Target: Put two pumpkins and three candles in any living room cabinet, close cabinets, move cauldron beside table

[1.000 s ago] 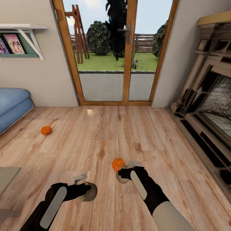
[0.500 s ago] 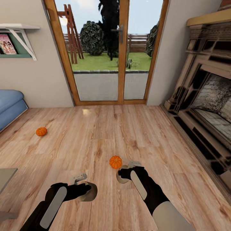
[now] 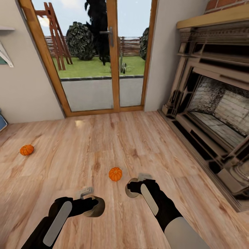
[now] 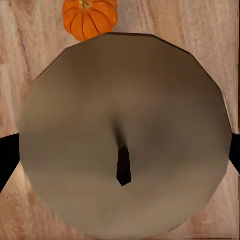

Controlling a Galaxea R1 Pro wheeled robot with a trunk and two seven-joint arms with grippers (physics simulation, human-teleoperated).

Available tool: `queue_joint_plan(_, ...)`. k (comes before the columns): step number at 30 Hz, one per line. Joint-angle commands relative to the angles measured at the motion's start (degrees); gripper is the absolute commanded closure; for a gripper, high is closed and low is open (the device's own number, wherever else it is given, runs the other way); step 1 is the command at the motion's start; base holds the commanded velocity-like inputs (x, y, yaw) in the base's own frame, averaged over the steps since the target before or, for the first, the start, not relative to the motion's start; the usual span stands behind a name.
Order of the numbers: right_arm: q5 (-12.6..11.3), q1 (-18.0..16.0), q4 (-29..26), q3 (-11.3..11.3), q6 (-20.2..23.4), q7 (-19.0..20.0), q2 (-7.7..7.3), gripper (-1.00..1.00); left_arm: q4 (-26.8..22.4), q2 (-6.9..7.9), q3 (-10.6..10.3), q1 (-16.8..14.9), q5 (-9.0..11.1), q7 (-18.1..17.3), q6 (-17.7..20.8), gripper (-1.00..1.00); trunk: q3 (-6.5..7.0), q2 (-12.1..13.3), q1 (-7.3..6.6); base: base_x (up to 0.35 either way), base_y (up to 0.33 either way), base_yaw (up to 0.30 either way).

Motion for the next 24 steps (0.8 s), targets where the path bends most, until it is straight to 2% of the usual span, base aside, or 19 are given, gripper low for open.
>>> queue_joint_plan(1,-0.6,-0.1,0.0,0.1,0.1,-0.6,0.0,1.0,-0.1,0.05,-0.1,0.0,0.6,0.6,0.1,1.0,-0.05,0.0,-0.02,-0.062,0.134,-0.277)
queue_joint_plan(24,-0.6,-0.1,0.1,0.1,0.1,-0.6,0.0,1.0,-0.1,0.04,-0.1,0.0,0.6,0.7,0.1,1.0,-0.05,0.0,-0.02,-0.005,0.011,-0.277)
